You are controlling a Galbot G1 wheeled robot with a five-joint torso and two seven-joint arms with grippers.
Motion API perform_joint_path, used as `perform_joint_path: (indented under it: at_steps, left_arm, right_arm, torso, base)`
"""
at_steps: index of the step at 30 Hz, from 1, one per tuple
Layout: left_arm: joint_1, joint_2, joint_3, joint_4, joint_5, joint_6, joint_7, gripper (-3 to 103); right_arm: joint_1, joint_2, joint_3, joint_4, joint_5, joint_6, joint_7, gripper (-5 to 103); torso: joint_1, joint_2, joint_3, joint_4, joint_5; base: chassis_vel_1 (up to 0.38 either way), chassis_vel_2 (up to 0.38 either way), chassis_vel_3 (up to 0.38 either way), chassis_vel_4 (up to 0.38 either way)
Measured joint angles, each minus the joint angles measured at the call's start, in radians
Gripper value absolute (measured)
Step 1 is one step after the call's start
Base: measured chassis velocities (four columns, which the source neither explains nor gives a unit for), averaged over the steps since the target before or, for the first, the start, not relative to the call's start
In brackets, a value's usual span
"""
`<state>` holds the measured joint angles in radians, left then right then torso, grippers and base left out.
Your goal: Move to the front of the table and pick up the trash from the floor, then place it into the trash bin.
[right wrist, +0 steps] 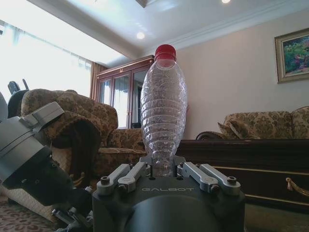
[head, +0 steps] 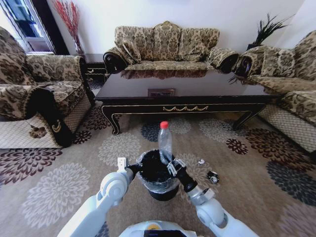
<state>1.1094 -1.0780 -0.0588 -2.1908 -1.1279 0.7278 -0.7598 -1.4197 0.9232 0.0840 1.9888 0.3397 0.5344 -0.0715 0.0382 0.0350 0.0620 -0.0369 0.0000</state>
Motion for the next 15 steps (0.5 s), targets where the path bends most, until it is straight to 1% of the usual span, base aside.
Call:
perform_joint_path:
  at_steps: [5,7,8,9,11,12,13,14,15]
  left_arm:
    - [0.004,0.004,-0.012,-0.009,-0.003,0.001,-0.001,4]
    - [0.005,0.005,-0.017,-0.014,-0.004,0.001,-0.001,4]
    - [0.006,0.006,-0.018,-0.015,-0.004,0.001,-0.001,4]
    - [0.006,0.006,-0.018,-0.015,-0.004,0.001,-0.001,4]
    - [0.008,0.007,-0.021,-0.017,-0.005,0.002,-0.001,4]
    - [0.009,0.007,-0.022,-0.018,-0.005,0.002,-0.001,4]
    - [0.009,0.007,-0.022,-0.018,-0.005,0.002,-0.001,4]
    - [0.009,0.008,-0.024,-0.018,-0.005,0.002,-0.001,4]
    - [0.01,0.009,-0.025,-0.019,-0.005,0.002,-0.001,4]
  right_arm:
    - [0.002,0.001,0.001,-0.024,-0.001,0.006,-0.014,19]
    - [-0.005,0.001,0.011,-0.029,0.009,0.008,-0.034,19]
    - [-0.009,0.001,0.017,-0.029,0.02,0.008,-0.05,17]
    - [-0.009,0.001,0.017,-0.029,0.02,0.008,-0.05,17]
    - [-0.022,0.002,0.035,-0.029,0.044,0.008,-0.1,28]
    - [-0.025,0.001,0.041,-0.029,0.046,0.008,-0.11,33]
    - [-0.025,0.001,0.041,-0.029,0.046,0.008,-0.11,33]
    - [-0.029,0.001,0.046,-0.028,0.049,0.008,-0.115,39]
    - [-0.031,0.0,0.049,-0.025,0.05,0.009,-0.117,39]
  torso:
    - [0.0,0.0,0.0,0.0,0.0]
    - [0.0,0.0,0.0,0.0001,0.0]
    - [0.0,0.0,0.0,0.0001,0.0]
    - [0.0,0.0,0.0,0.0001,0.0]
    - [0.0,0.0,0.0,0.0,0.0]
    - [0.0,0.0,0.0,0.0,0.0]
    - [0.0,0.0,0.0,0.0,0.0]
    - [0.0,0.0,0.0,0.0,0.0]
    - [0.0,0.0,0.0,0.0,0.0]
  base:
    - [0.0,0.0,0.0,0.0]
    - [0.0,0.0,0.0,0.0]
    - [0.0,0.0,0.0,0.0]
    - [0.0,0.0,0.0,0.0]
    - [0.0,0.0,0.0,0.0]
    - [0.0,0.0,0.0,0.0]
    - [0.0,0.0,0.0,0.0]
    - [0.0,0.0,0.0,0.0]
    - [0.0,0.0,0.0,0.0]
